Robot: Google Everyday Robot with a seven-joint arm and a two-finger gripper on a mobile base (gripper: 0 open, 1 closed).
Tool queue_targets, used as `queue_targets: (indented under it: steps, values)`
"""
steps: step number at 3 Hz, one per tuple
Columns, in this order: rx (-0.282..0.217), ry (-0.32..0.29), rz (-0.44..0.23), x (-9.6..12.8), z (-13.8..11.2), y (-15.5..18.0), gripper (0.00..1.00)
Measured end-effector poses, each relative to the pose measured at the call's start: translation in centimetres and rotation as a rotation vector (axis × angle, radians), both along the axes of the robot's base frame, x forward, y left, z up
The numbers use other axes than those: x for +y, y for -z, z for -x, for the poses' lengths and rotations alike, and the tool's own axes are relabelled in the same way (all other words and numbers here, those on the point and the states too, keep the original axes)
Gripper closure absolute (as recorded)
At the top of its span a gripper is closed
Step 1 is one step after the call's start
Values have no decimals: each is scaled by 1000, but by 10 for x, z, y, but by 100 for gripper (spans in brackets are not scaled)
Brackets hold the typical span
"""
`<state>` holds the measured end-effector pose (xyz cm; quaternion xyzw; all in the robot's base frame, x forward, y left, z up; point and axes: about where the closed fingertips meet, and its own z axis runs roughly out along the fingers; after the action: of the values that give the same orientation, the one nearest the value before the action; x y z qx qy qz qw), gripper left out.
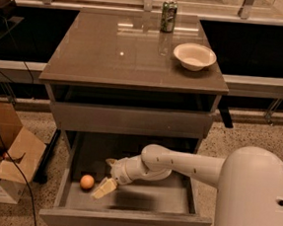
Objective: Pick orange from middle drawer and place on counter
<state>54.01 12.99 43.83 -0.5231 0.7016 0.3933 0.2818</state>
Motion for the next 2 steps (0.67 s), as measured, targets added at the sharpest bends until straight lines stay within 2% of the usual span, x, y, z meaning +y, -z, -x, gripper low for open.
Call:
queue_targets:
  steps: [2]
  values:
    - [44,49,-18,31,-5,56,0]
